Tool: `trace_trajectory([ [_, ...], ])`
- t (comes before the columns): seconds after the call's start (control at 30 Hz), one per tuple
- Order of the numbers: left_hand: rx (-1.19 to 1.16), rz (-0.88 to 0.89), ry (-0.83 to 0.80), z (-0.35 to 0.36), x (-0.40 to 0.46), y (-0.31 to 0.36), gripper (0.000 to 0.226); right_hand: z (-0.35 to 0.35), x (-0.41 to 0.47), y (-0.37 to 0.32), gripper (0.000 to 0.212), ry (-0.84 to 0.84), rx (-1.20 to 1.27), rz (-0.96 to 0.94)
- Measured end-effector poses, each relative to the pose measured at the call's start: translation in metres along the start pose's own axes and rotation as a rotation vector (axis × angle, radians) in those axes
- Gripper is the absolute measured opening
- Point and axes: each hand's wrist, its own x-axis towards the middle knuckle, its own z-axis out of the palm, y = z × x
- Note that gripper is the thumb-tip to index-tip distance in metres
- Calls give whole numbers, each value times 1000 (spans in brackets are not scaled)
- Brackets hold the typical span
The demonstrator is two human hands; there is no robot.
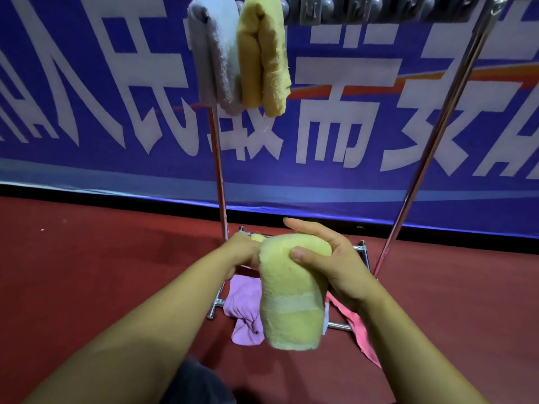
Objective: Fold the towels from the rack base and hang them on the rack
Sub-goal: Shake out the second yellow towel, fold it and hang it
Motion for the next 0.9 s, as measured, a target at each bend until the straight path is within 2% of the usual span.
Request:
trace_trajectory([
  [0.07,-98,76,-54,3,-7,2,52,1,2,3,34,9,33,14],
  [0.13,-318,216,-144,6,-27,8,44,1,4,3,27,36,97,29],
  [0.2,-515,217,-354,8,-51,10,60,0,4,3,28,65,153,40],
  [0.27,-611,172,-471,7,-66,6,81,-2,4,3,26,121,199,74],
  [0.37,-600,219,-503,9,-64,-2,91,-6,5,7,28,190,228,108],
  [0.47,-591,238,-414,21,-67,-6,79,-5,8,11,30,225,205,121],
  [0.53,-471,296,-294,30,-68,-5,60,-4,10,13,30,244,212,132],
  [0.63,-319,365,-132,39,-68,-2,47,-2,13,15,31,263,220,139],
  [0.73,-327,369,-58,43,-66,0,36,-4,16,17,30,276,233,130],
  [0.9,-398,390,1,41,-59,-2,31,-7,19,18,42,315,261,96],
])
